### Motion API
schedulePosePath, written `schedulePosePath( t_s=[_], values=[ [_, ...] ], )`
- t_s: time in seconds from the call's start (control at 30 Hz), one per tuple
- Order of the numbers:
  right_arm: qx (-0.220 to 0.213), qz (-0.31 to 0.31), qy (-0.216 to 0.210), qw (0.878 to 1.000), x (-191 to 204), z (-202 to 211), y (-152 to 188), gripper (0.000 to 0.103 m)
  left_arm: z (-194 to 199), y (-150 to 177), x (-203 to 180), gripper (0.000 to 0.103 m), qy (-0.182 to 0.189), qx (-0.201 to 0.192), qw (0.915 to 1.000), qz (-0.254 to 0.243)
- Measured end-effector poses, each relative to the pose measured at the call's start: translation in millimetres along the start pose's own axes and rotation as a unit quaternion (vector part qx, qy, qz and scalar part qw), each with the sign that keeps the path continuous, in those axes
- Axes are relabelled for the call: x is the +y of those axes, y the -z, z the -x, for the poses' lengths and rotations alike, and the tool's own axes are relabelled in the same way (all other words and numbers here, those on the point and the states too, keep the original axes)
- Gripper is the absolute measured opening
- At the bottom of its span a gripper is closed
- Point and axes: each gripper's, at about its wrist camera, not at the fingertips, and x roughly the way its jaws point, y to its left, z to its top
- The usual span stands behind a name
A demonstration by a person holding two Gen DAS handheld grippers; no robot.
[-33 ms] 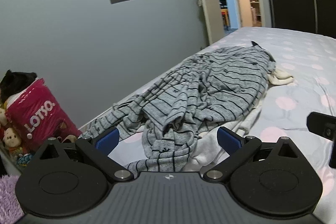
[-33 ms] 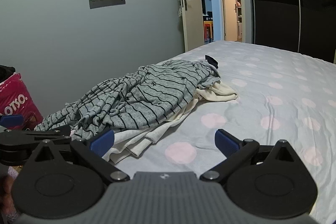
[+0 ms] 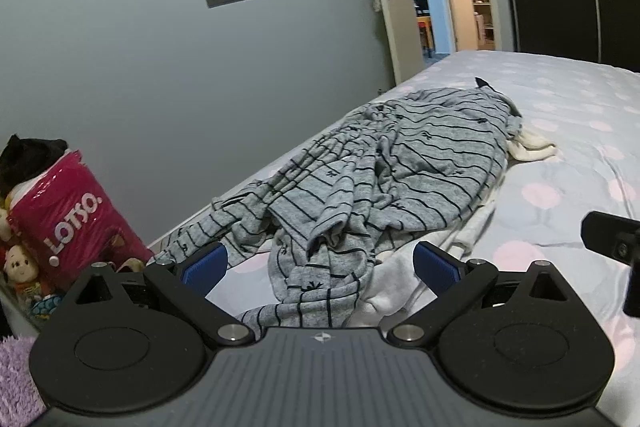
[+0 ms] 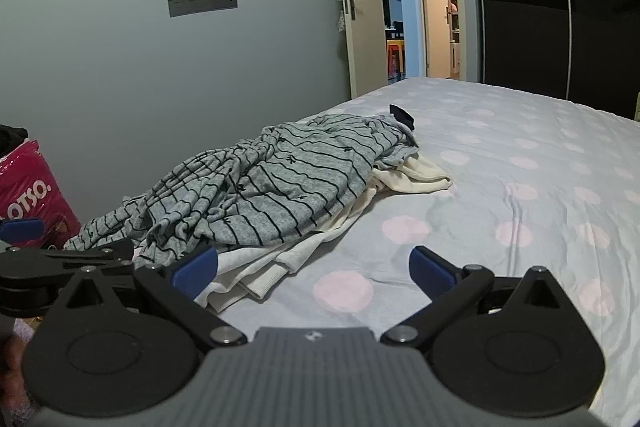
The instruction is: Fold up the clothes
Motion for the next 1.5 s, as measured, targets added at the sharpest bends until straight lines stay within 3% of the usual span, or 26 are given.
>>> schedulePosePath(
  t_s=[0.4, 1.1, 1.5],
  values=[
    [0.001, -0.046, 0.004, 0.999, -8.4, -3.9, 2.4, 0.102, -1.4, -0.6, 9.5, 0.101, 0.037, 0.017, 0.9981, 0.046],
    [-0.004, -0.001, 0.0, 1.0, 6.5, -5.2, 7.1, 0.102, 1.4, -0.1, 22.1, 0.099, 0.046, -0.001, 0.9966, 0.067],
    [0.006, 0.016, 0.008, 1.0, 10.6, -12.6, 10.3, 0.102, -4.7, -0.1, 22.1, 0.099, 0.059, 0.012, 0.9965, 0.059]
  ],
)
